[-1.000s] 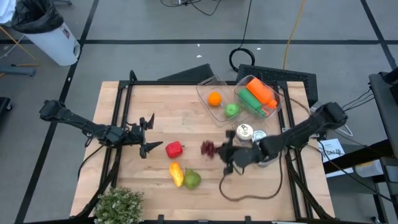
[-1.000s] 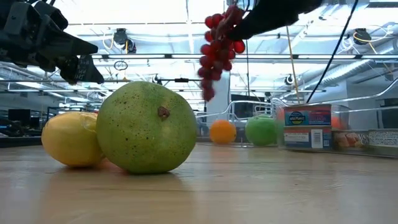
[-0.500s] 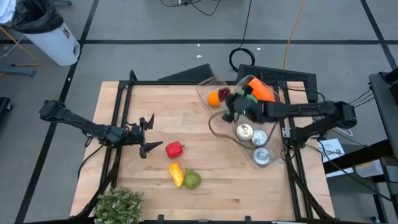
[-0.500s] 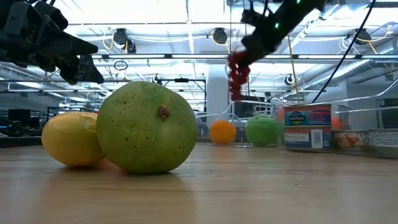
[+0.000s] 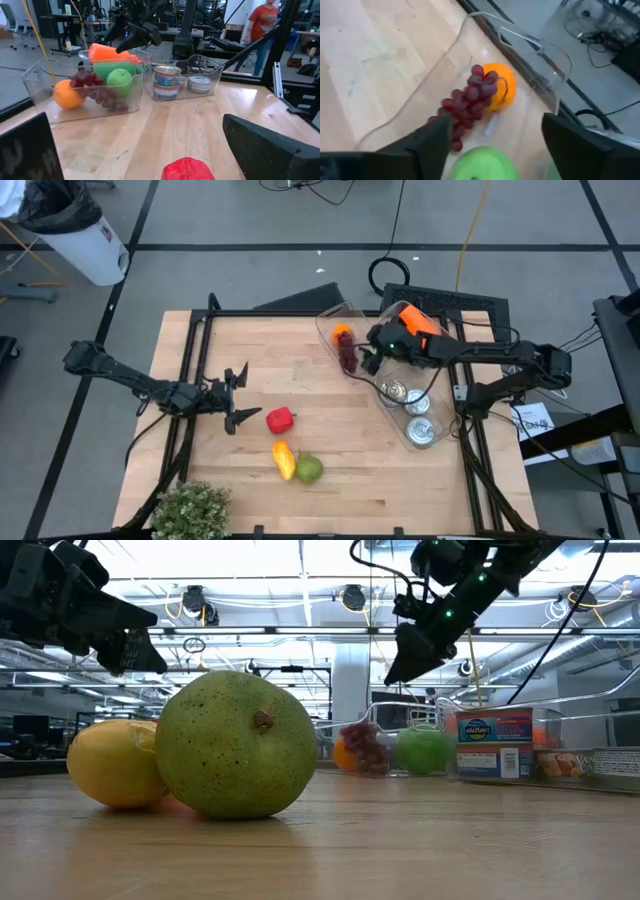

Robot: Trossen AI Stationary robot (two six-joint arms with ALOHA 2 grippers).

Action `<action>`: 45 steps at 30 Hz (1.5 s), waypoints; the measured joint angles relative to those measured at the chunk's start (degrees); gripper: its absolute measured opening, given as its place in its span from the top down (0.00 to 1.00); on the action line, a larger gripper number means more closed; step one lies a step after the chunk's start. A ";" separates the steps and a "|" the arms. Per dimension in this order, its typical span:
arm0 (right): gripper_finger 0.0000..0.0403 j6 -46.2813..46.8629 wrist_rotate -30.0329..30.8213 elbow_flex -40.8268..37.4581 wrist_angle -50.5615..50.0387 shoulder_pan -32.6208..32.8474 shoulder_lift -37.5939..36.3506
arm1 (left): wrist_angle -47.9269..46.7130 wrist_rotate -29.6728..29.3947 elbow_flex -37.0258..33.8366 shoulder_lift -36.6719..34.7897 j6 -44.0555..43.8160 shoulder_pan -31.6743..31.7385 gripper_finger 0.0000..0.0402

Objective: Pick & Place Food Item
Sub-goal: Put the red bell pepper into the top left transparent bin

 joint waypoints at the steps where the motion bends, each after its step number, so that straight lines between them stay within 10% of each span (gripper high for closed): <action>1: 0.26 0.54 -0.66 -0.01 0.00 0.38 -0.28 | 0.07 0.01 0.00 0.01 -0.42 0.01 0.17; 12: 0.20 1.83 -28.29 -0.01 13.48 13.52 -0.19 | 4.77 -0.01 -0.04 -0.01 -4.28 0.00 0.17; 23: 0.21 -2.36 -23.78 0.70 31.73 32.69 12.20 | 6.05 -0.03 -0.04 -0.01 -5.21 0.00 0.17; 34: 0.17 -7.45 -21.97 26.69 8.78 26.29 31.87 | 6.05 -0.05 -0.04 0.01 -4.40 0.00 0.17; 45: 0.12 -11.92 -29.72 36.76 12.56 20.37 45.27 | 5.97 0.01 -0.04 0.01 -4.48 0.00 0.17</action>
